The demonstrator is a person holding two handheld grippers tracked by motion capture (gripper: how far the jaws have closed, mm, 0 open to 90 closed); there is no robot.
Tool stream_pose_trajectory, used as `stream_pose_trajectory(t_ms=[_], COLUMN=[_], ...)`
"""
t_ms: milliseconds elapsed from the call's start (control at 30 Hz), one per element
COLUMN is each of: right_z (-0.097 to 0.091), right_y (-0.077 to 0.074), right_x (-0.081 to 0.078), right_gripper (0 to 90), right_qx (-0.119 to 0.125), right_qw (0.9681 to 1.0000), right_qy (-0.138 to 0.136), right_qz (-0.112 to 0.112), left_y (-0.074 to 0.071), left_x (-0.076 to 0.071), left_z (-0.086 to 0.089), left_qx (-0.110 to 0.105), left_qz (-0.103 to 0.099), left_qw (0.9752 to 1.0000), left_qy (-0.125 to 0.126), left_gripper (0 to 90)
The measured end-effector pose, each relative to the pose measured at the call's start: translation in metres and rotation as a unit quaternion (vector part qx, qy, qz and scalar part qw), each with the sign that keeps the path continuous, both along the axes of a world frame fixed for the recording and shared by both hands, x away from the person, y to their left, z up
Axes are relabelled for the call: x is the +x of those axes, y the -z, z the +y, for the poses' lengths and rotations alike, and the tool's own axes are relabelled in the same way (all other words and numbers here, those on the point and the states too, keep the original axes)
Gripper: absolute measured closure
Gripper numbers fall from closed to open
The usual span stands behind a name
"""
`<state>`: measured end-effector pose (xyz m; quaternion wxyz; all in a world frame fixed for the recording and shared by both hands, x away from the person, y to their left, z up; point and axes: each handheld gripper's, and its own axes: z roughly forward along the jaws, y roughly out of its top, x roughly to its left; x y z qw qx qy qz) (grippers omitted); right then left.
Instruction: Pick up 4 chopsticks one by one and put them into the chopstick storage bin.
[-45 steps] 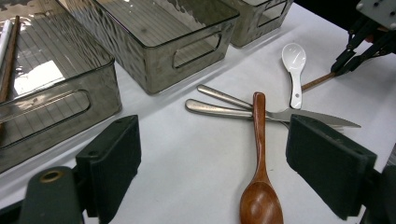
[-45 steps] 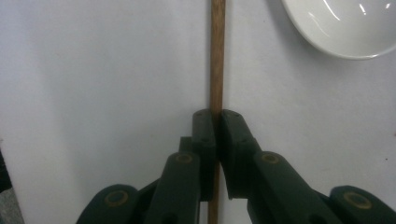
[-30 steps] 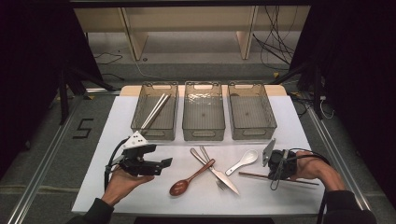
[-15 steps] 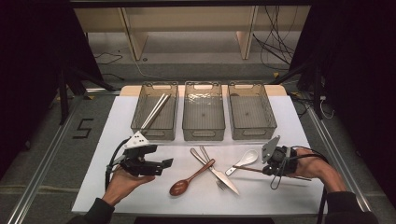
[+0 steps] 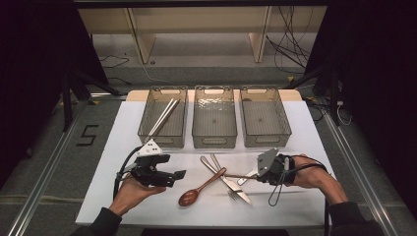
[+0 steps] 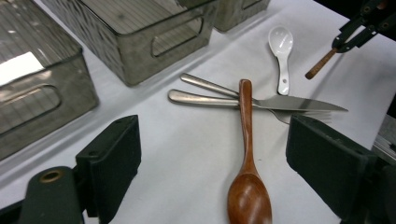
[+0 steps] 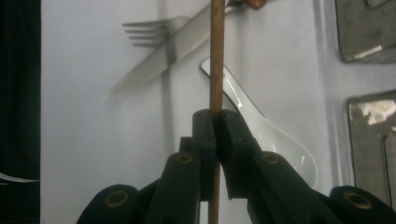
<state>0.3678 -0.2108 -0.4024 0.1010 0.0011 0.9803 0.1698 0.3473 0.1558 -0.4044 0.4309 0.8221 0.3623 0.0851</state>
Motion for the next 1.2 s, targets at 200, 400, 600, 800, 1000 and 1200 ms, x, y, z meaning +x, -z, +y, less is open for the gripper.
stream_pose_trajectory(t_ms=[200, 400, 600, 800, 1000, 1200], right_z=[0.012, 0.021, 0.027, 0.032, 0.036, 0.040], right_y=[-0.005, -0.010, -0.011, -0.013, -0.013, -0.013], right_x=[-0.005, -0.010, -0.012, -0.015, -0.018, -0.020], right_gripper=[85.5, 85.5, 85.5, 85.5, 85.5, 85.5], right_qx=[0.004, 0.012, 0.011, 0.010, 0.006, 0.005], right_qw=[0.9999, 0.9995, 0.9991, 0.9986, 0.9981, 0.9976], right_qy=[-0.014, -0.027, -0.037, -0.047, -0.055, -0.062], right_qz=[-0.008, -0.012, -0.016, -0.021, -0.028, -0.031], left_y=[-0.003, -0.003, 0.000, 0.004, 0.004, 0.007], left_x=[-0.003, -0.006, -0.009, -0.009, -0.006, -0.007], left_z=[-0.024, -0.046, -0.070, -0.087, -0.097, -0.106], left_qx=[0.018, 0.036, 0.050, 0.065, 0.064, 0.070], left_qz=[-0.003, -0.007, -0.010, -0.010, -0.007, -0.006], left_qw=[0.9989, 0.9963, 0.9927, 0.9888, 0.9855, 0.9800], left_qy=[0.043, 0.078, 0.109, 0.134, 0.157, 0.186], left_gripper=[17.9, 18.4, 21.5, 26.6, 37.8, 48.5])
